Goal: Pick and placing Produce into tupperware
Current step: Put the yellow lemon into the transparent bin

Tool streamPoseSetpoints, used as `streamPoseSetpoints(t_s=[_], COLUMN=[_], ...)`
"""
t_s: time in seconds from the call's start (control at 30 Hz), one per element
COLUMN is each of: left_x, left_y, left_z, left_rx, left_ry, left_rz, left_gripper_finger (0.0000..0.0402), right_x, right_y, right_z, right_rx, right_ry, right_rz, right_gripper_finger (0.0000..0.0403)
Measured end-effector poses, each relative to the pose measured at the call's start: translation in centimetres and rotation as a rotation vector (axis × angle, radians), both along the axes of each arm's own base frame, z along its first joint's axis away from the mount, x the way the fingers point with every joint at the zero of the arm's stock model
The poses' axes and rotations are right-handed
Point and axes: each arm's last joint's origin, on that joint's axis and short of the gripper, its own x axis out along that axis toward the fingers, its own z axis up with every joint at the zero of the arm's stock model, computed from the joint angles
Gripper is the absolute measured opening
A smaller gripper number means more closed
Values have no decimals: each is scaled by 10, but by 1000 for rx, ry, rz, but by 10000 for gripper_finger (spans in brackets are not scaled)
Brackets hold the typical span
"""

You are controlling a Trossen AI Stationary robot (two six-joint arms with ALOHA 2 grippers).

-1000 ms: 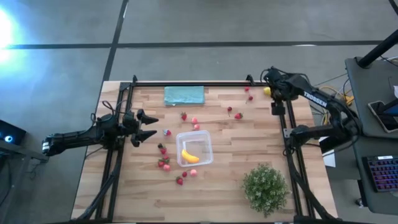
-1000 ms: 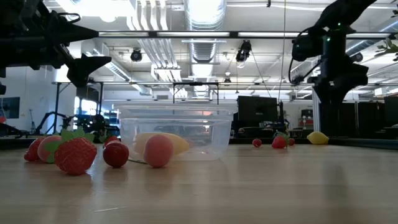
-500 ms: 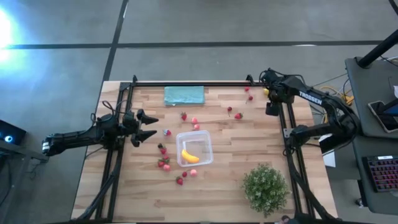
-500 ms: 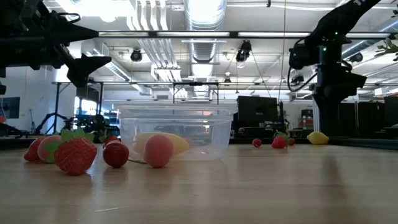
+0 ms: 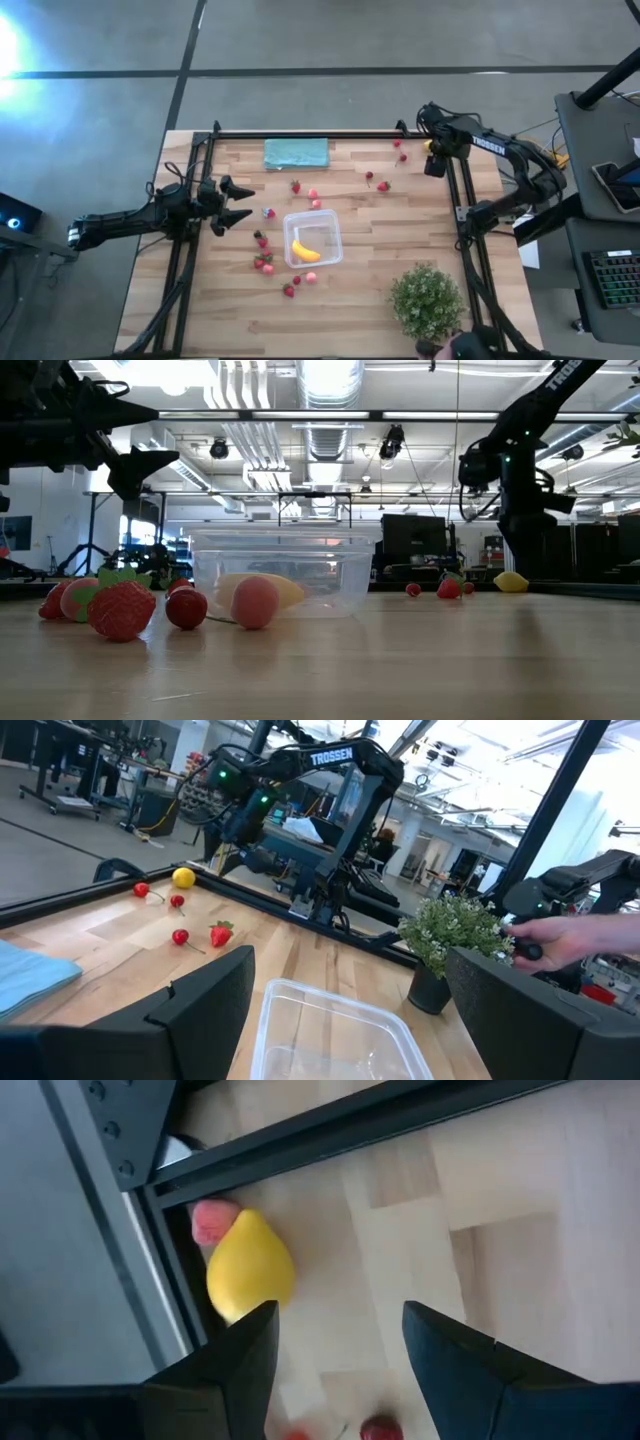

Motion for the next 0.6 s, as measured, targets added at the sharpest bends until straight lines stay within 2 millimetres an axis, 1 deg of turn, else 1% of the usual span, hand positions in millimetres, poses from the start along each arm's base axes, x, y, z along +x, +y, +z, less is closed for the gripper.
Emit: streamPoseSetpoints(t_s=[0.07,0.2,0.43,0.6], left_x=[0,0,0,0], left_y=[0,0,0,0], left_z=[0,0,0,0], left_rx=[0,0,0,0], left_ry=[-1,0,1,0], left_rz=[0,0,0,0], left_gripper_finger=[314,314,314,314], right_x=[0,-3,-14,-14], right_y=[-6,-16,-25,-31], right_z=[-4,-11,-16,-18], right_rx=[-13,-9,16,-6], right_ry=[11,46,81,81], right_rz=[16,113,158,210], right_gripper_finger=[206,206,206,206])
